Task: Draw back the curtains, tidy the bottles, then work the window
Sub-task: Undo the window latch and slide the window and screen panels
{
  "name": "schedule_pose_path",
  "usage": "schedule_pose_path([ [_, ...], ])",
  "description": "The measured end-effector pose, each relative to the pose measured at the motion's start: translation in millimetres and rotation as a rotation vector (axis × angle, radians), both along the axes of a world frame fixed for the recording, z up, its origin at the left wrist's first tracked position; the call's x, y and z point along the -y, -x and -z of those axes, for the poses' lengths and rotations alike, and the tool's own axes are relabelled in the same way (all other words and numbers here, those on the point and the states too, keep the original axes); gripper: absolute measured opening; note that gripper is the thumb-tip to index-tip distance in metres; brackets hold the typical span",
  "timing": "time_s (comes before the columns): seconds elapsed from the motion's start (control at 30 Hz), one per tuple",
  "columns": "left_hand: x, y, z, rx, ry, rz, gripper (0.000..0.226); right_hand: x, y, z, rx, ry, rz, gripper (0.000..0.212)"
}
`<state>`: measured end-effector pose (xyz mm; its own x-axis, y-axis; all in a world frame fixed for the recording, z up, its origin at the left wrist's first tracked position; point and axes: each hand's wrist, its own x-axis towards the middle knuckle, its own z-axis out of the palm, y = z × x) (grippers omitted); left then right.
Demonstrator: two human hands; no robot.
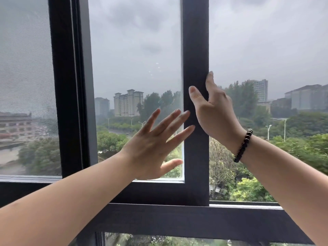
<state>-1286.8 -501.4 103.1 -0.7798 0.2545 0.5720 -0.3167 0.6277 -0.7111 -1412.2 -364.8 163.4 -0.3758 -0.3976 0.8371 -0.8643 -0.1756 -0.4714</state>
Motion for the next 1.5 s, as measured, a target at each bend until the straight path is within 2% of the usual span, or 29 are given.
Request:
schedule_pose_path([
  [0.33, 18.9, -34.8, 4.6, 0.006, 0.066, -0.078, 0.077, 33.1, -20.5, -8.5, -0.045, -0.078, -0.095, 0.072],
  [0.6, 27.9, -62.9, 6.3, 0.047, 0.162, -0.109, 0.067, 58.3, -40.9, -9.8, -0.218, -0.192, -0.119, 0.101],
  [0.67, 32.0, -71.1, 8.3, 0.035, 0.166, -0.132, 0.067, 62.5, -46.9, -10.1, -0.232, -0.217, -0.148, 0.112],
  [0.77, 34.6, -80.1, 11.0, 0.016, 0.175, -0.166, 0.067, 67.4, -55.9, -10.8, -0.232, -0.24, -0.173, 0.118],
  [0.93, 40.3, -94.8, 15.2, 0.004, 0.169, -0.202, 0.068, 78.9, -68.0, -10.2, -0.235, -0.272, -0.18, 0.112],
  [1.13, 47.2, -108.5, 15.9, -0.002, 0.185, -0.222, 0.07, 90.6, -82.7, -12.8, -0.212, -0.303, -0.22, 0.119],
  [1.27, 47.3, -116.2, 14.1, 0.034, 0.236, -0.216, 0.071, 91.5, -93.3, -12.0, -0.211, -0.333, -0.217, 0.097],
  [1.5, 53.3, -121.3, 15.3, 0.132, 0.196, -0.203, 0.064, 91.2, -110.7, -12.2, -0.208, -0.362, -0.198, 0.093],
])
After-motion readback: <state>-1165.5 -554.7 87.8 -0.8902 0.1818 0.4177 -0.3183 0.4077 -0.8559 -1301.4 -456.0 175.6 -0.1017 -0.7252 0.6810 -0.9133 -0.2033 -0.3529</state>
